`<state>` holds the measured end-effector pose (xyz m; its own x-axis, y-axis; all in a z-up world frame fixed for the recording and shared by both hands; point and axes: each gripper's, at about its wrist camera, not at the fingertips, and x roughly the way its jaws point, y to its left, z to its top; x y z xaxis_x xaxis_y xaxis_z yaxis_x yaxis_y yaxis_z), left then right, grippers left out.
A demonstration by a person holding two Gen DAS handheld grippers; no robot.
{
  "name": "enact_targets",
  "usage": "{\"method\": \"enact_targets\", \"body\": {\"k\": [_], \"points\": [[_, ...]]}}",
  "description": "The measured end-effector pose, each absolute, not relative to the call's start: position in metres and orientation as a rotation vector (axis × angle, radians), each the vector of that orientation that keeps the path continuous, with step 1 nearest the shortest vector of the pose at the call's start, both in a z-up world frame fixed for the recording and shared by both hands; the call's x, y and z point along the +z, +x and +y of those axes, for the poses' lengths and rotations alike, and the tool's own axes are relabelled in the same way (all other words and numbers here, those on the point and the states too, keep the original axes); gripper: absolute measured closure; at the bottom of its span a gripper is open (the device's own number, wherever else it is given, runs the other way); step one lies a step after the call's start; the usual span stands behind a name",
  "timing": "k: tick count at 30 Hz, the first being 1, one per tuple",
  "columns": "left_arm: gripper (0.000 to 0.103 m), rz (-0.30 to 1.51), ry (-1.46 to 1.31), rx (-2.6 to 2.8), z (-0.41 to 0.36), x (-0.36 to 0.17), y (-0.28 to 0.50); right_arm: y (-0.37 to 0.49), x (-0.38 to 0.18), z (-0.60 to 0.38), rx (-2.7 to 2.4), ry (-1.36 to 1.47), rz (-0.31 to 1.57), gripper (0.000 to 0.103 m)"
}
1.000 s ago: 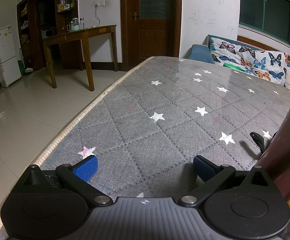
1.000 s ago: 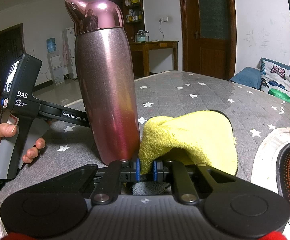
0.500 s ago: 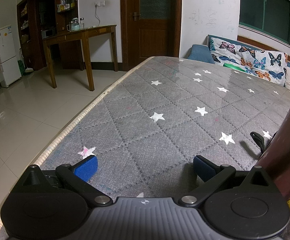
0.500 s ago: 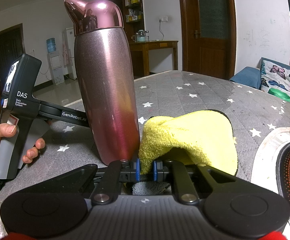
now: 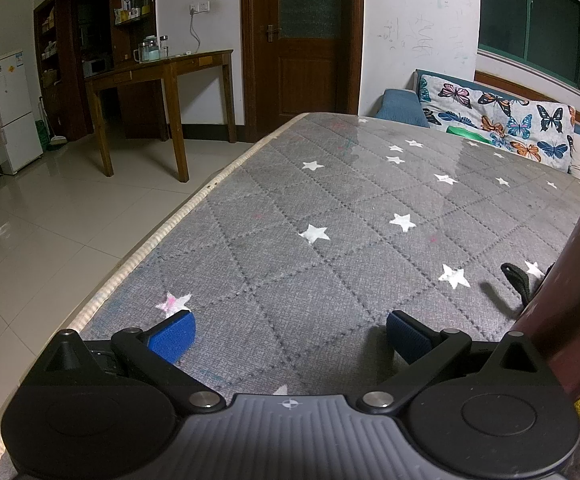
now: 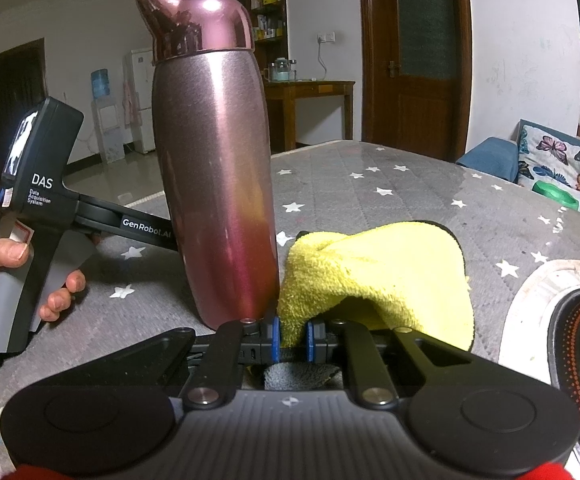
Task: Clean container
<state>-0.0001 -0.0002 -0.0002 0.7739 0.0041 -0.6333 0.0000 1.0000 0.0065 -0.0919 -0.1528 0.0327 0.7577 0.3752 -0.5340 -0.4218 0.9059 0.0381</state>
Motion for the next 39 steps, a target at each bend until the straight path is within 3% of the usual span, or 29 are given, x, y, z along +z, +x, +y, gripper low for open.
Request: {"method": "enact_targets", "body": {"k": [39], "points": [[0.000,0.711,0.015,-0.005,0.001,0.000,-0.003,-0.108,0.032,-0.117,0.424,-0.174,0.523,0.091]]}}
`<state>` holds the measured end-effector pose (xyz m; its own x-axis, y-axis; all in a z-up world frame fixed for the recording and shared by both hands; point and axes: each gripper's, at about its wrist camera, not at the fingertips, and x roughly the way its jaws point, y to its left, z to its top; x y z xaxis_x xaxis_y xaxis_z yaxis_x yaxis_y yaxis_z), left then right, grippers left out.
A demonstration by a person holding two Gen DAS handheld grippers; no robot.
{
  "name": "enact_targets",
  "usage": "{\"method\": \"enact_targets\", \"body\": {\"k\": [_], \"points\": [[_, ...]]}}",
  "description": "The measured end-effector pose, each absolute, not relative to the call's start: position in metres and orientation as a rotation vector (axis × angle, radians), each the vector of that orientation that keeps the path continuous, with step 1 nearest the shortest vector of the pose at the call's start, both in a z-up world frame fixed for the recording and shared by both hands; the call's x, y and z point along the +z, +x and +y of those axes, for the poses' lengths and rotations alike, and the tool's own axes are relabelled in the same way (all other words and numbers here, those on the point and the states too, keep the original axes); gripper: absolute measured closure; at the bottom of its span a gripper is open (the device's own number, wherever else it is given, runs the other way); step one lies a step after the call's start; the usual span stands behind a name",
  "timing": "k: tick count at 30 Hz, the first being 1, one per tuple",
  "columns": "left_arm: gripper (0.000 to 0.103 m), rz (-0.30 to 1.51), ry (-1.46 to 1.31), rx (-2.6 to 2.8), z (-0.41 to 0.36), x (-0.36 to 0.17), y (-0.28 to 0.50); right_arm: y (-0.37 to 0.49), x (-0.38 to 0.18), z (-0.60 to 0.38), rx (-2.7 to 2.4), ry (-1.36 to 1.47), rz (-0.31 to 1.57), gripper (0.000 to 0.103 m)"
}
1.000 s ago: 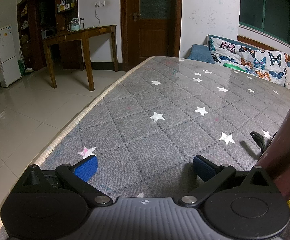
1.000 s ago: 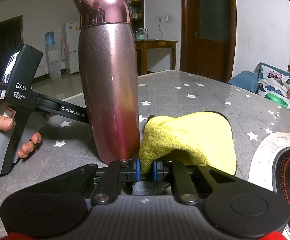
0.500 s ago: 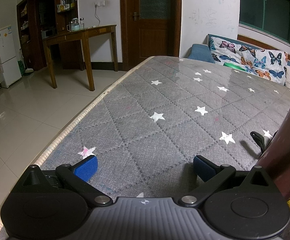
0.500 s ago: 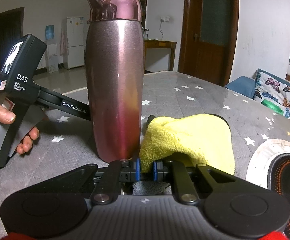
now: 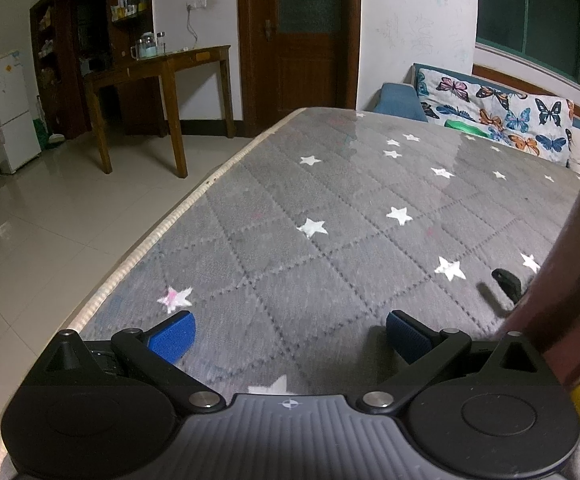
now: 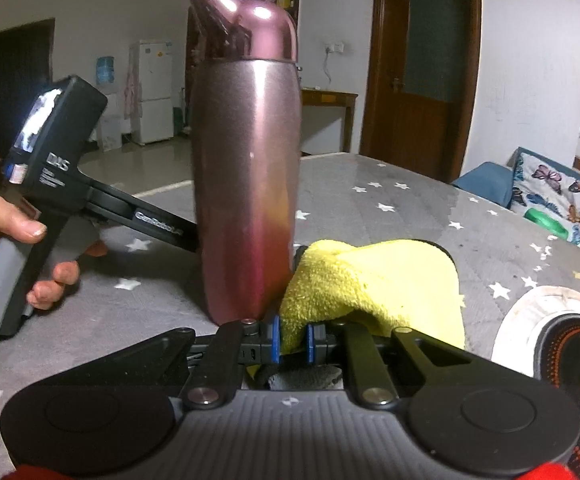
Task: Clean container
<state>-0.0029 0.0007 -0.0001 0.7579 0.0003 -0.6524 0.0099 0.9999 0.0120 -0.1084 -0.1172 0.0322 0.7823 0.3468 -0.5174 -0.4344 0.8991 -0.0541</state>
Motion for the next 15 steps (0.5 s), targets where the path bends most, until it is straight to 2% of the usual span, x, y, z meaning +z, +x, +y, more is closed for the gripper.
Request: {"method": "enact_targets", "body": {"k": [6,15], "points": [[0.000,0.729,-0.007,-0.011,0.004,0.005,-0.014,-0.115,0.036,-0.106,0.427,-0.167,0.511,0.091],[0.000,0.657,-0.005,-0.039,0.000,0.028,-0.036,-0.139,0.054,-0.089,0.485,-0.131,0.453,0.091]]}}
